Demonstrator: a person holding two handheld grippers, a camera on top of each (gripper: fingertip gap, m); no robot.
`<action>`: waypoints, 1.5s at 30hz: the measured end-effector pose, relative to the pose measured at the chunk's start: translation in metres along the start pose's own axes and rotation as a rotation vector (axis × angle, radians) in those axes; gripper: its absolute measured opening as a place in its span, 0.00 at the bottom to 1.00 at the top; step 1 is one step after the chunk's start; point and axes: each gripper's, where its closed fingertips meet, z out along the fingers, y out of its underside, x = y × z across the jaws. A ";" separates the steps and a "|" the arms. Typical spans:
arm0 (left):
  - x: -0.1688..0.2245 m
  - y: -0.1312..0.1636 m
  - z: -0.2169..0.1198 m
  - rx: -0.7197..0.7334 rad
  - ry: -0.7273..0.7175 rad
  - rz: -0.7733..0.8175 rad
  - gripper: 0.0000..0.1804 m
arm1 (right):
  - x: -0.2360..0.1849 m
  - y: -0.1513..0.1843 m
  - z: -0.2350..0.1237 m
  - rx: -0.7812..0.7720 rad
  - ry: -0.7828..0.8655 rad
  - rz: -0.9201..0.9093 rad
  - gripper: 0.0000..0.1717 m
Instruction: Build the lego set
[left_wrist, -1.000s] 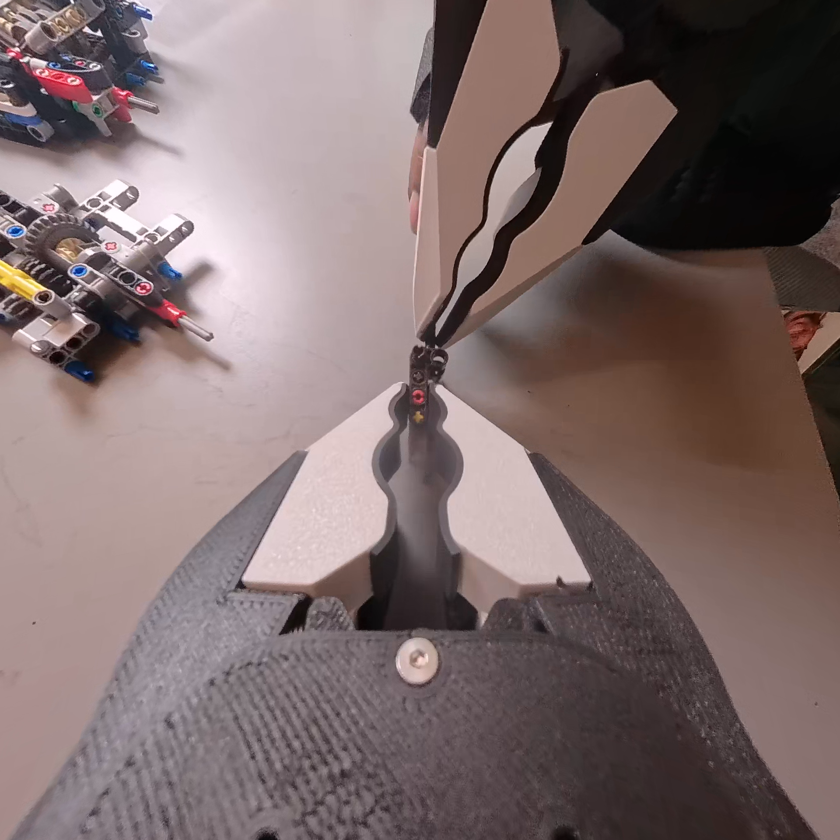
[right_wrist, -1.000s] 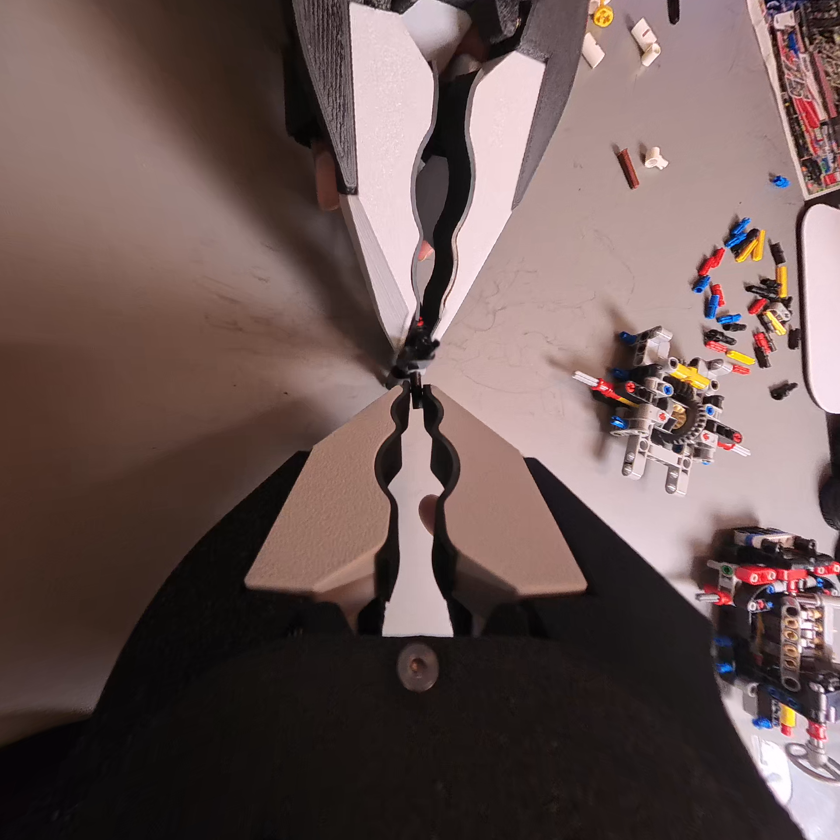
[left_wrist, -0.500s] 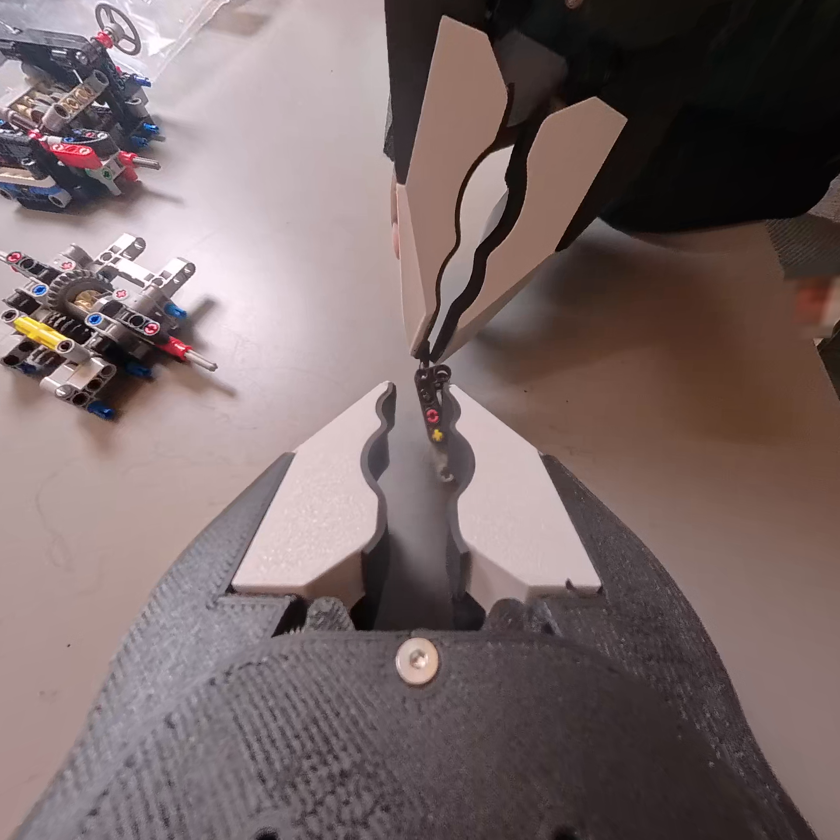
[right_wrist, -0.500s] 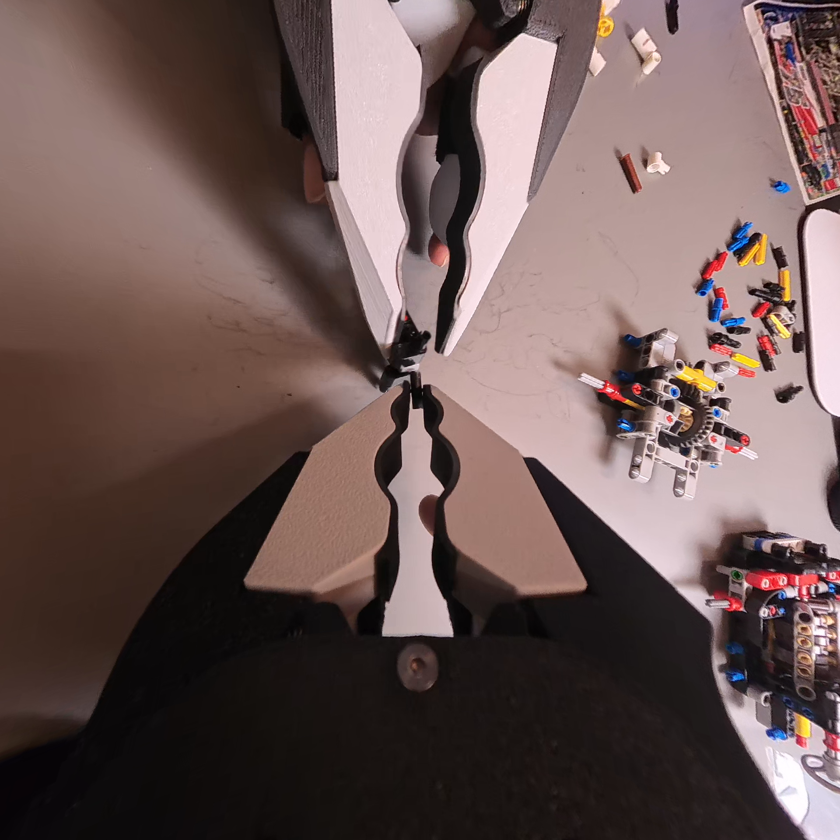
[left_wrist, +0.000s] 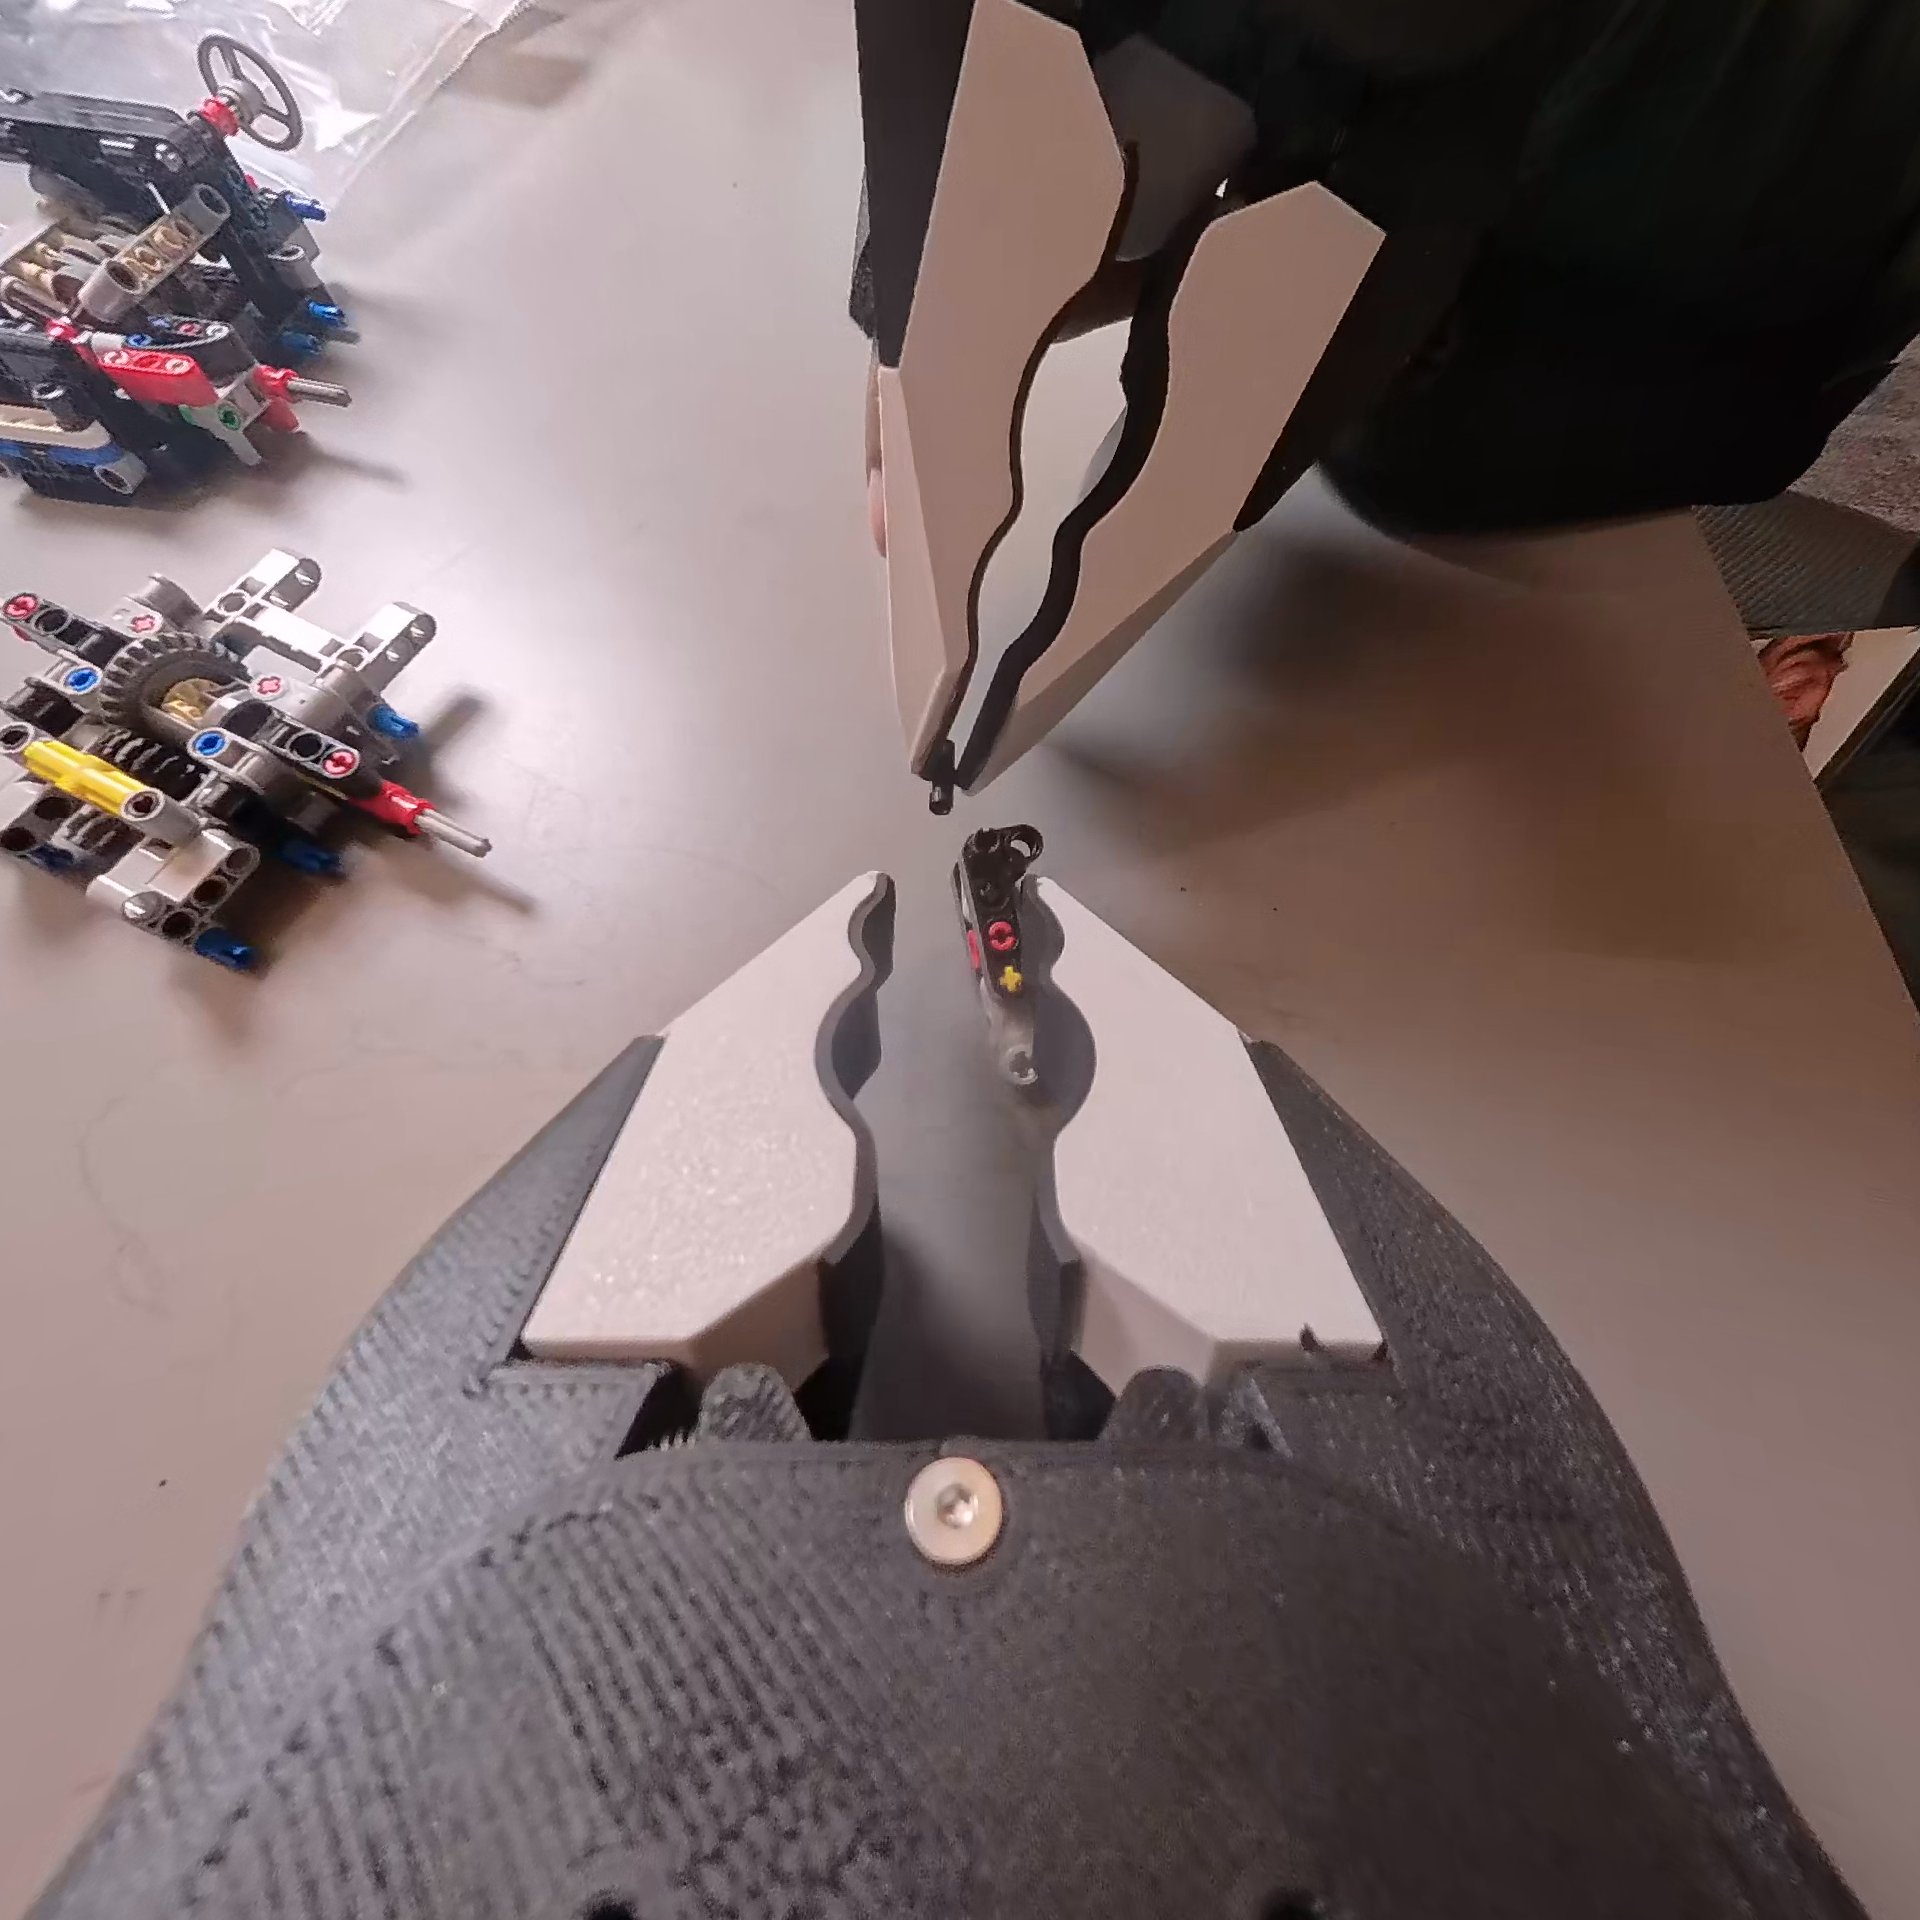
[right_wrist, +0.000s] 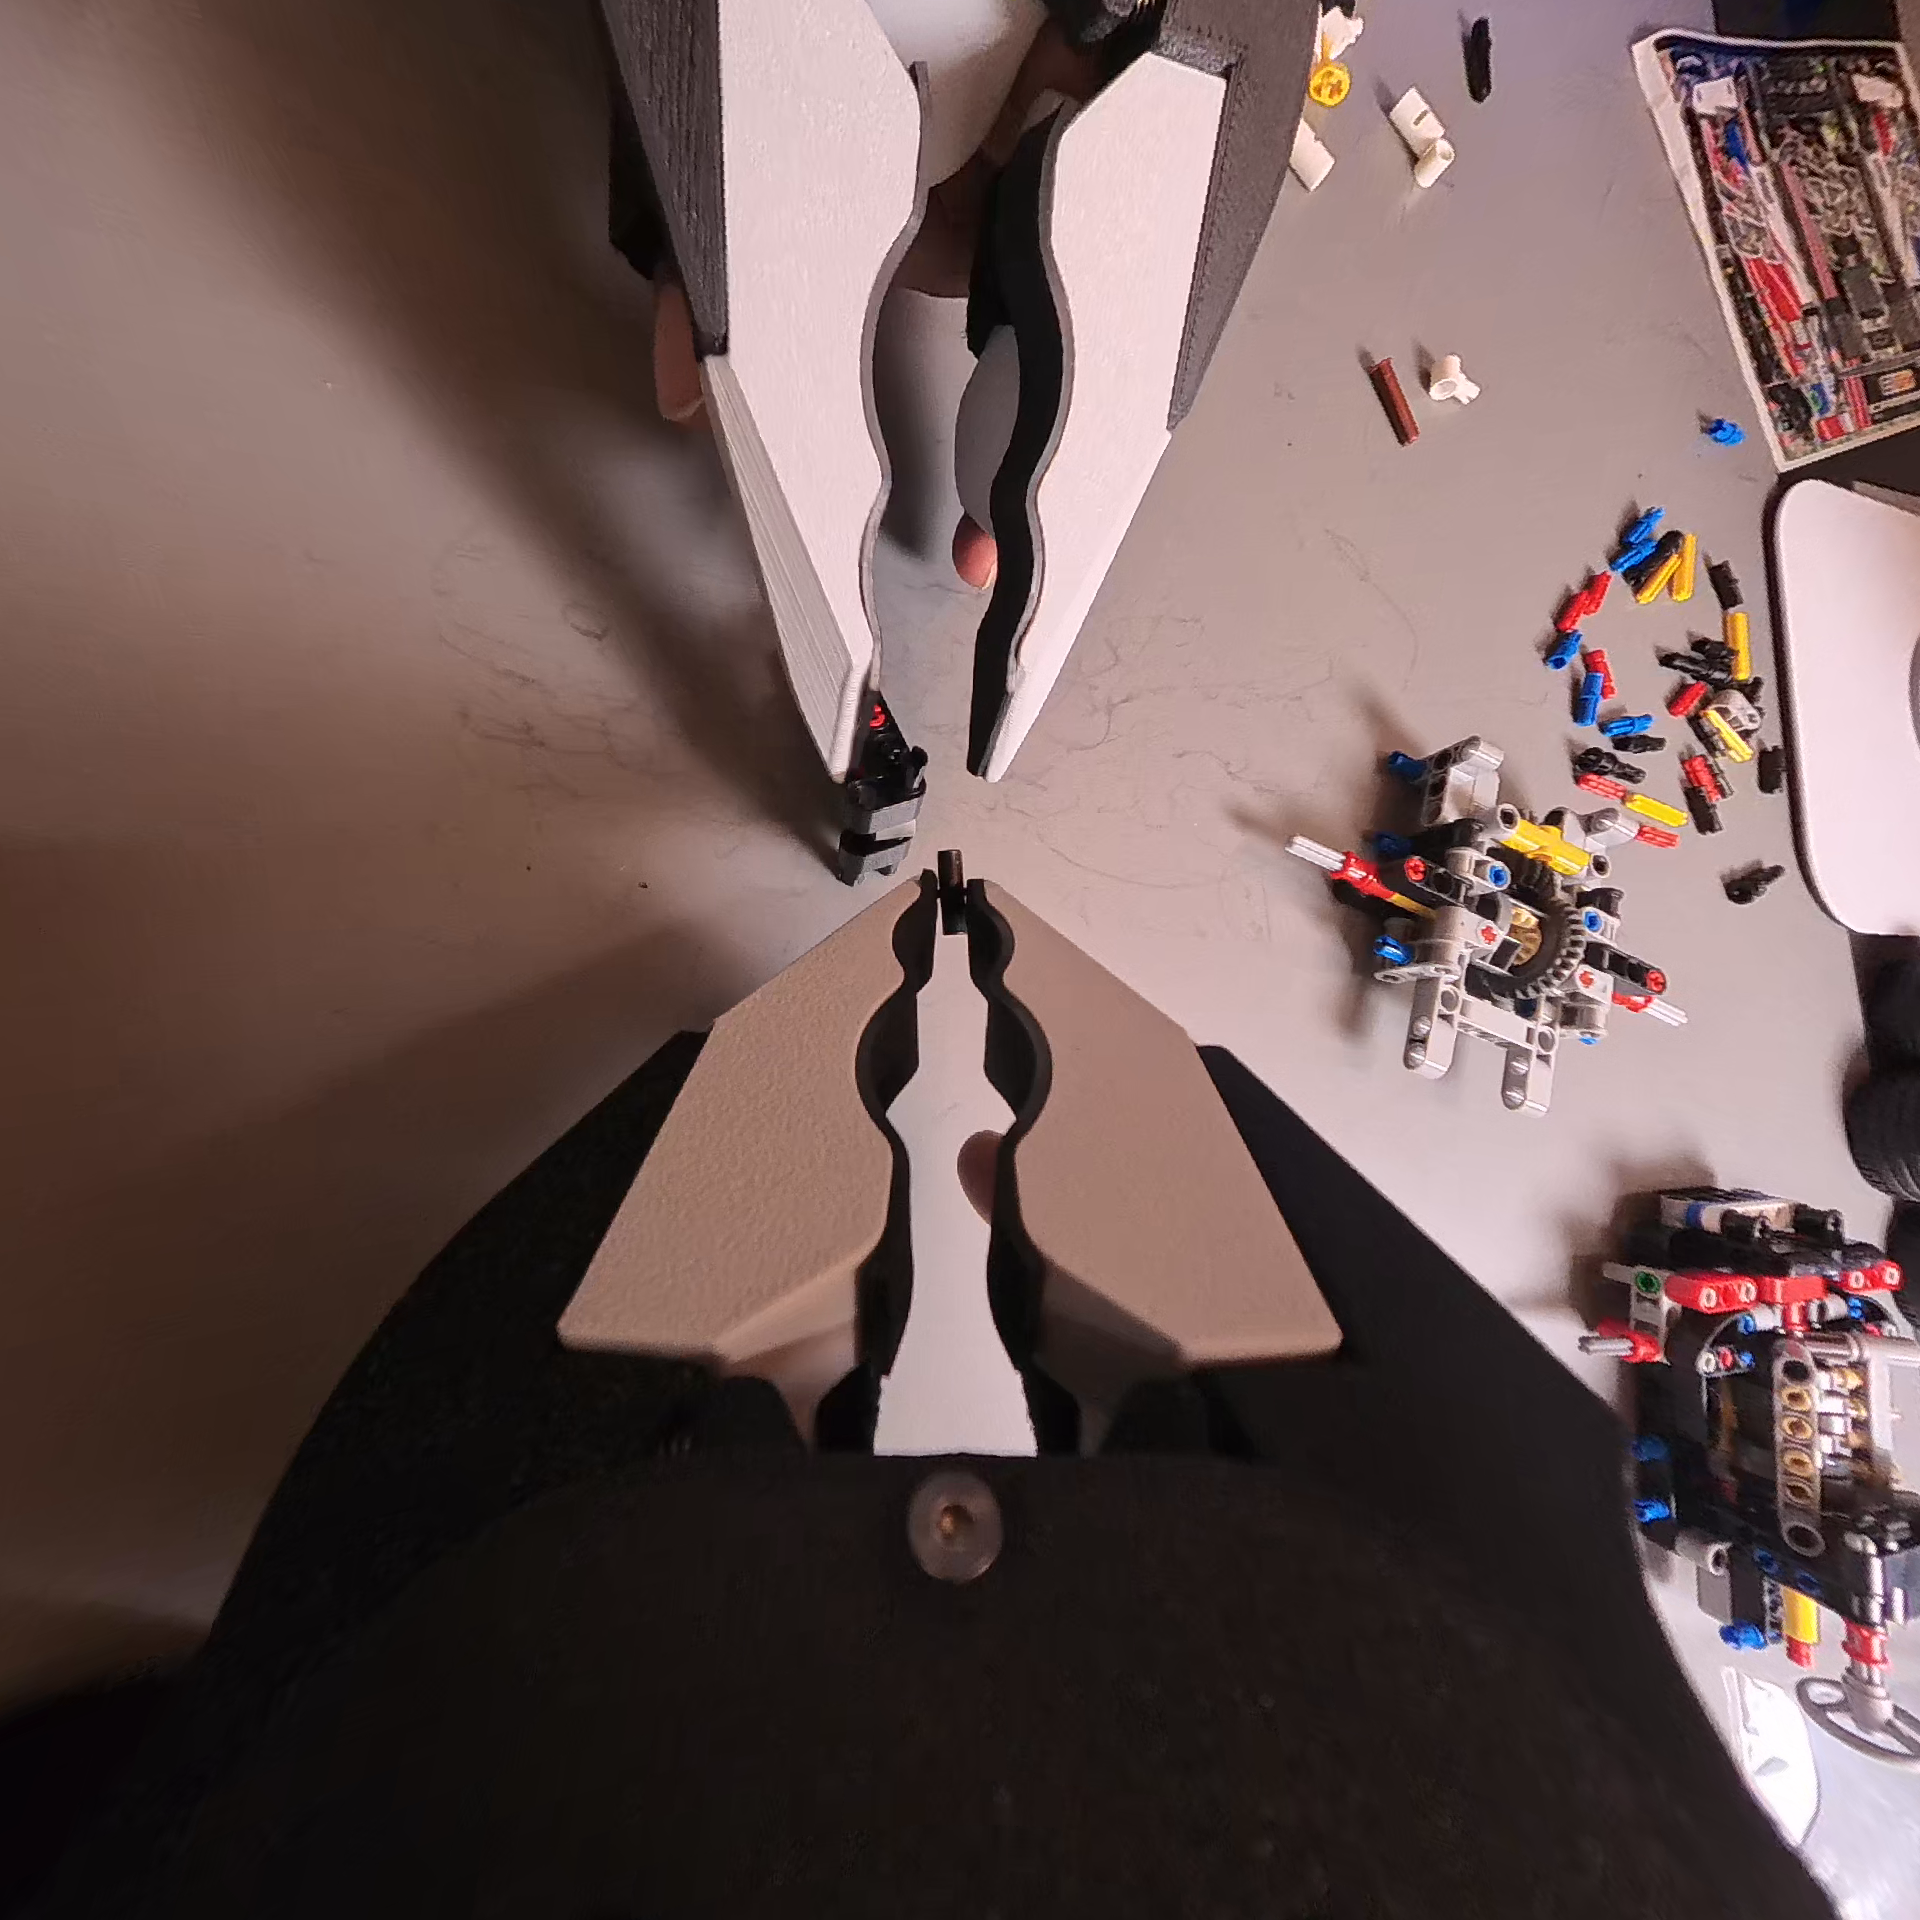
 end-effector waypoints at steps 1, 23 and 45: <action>0.001 -0.001 0.000 0.002 0.006 0.000 0.13 | 0.001 0.000 -0.001 0.002 0.003 0.000 0.02; 0.007 -0.052 -0.036 0.359 0.356 -0.486 0.02 | 0.009 -0.057 -0.034 0.316 0.135 -0.118 0.02; 0.040 -0.085 -0.070 0.543 0.732 -0.546 0.02 | -0.007 -0.096 -0.072 0.625 0.079 -0.137 0.02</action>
